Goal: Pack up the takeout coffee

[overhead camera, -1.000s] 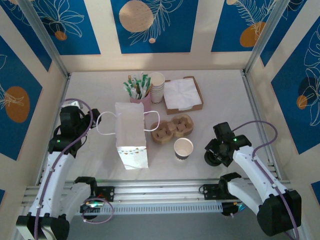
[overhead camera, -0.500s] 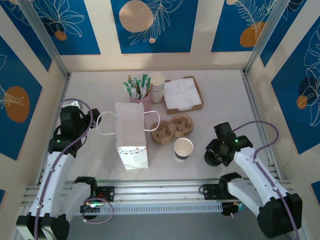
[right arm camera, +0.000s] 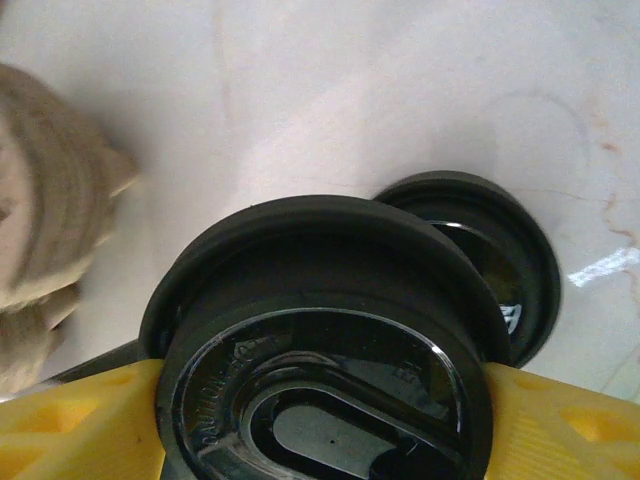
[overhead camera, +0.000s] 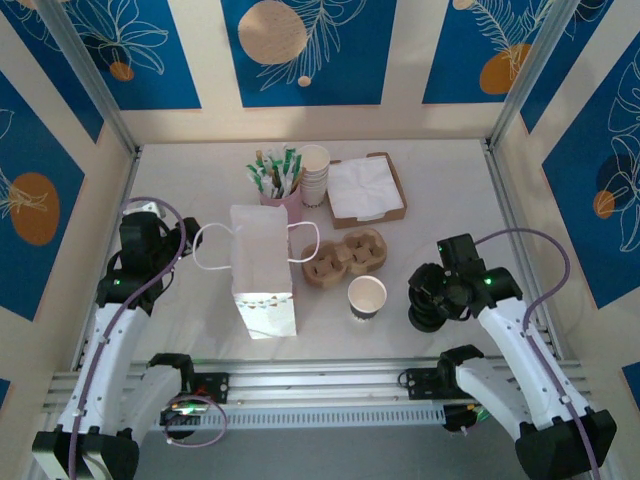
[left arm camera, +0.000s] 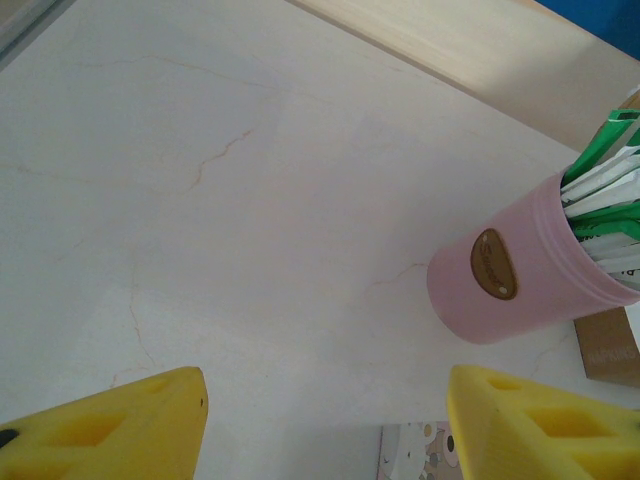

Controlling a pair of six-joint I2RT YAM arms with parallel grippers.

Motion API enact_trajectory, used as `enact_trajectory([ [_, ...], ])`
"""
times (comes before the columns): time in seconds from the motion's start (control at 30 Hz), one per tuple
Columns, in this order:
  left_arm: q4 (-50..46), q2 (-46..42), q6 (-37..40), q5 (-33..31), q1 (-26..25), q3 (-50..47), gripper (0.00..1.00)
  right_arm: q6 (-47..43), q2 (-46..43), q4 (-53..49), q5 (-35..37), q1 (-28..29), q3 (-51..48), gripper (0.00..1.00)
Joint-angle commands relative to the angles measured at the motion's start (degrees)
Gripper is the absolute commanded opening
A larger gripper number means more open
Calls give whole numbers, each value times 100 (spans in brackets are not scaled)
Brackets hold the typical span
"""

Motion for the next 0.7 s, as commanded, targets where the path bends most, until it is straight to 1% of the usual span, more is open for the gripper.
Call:
enact_trajectory([
  [0.0,48,-80,-13,-65,34,-59,65,-479,36,-68,-513,141,457,75],
  [0.07,48,-75,-22,-52,36,-64,65,-639,142,-94,-608,325,677,74],
  [0.13,48,-71,-22,-56,34,-55,65,-753,296,-124,-607,629,884,74],
  [0.23,39,-88,-12,-90,35,-55,65,-975,622,-198,-430,1278,1213,73],
  [0.3,37,-88,-5,-108,39,-55,65,-1152,918,-317,-177,1785,1471,73],
  [0.37,39,-81,-4,-109,35,-58,65,-1306,1208,-398,-135,2092,1656,73],
  [0.53,34,-80,4,-99,34,-55,65,-1663,1896,-610,-252,2544,1966,73],
  [0.67,34,-88,13,-116,35,-57,65,-1782,2395,-811,-48,2785,2129,74],
])
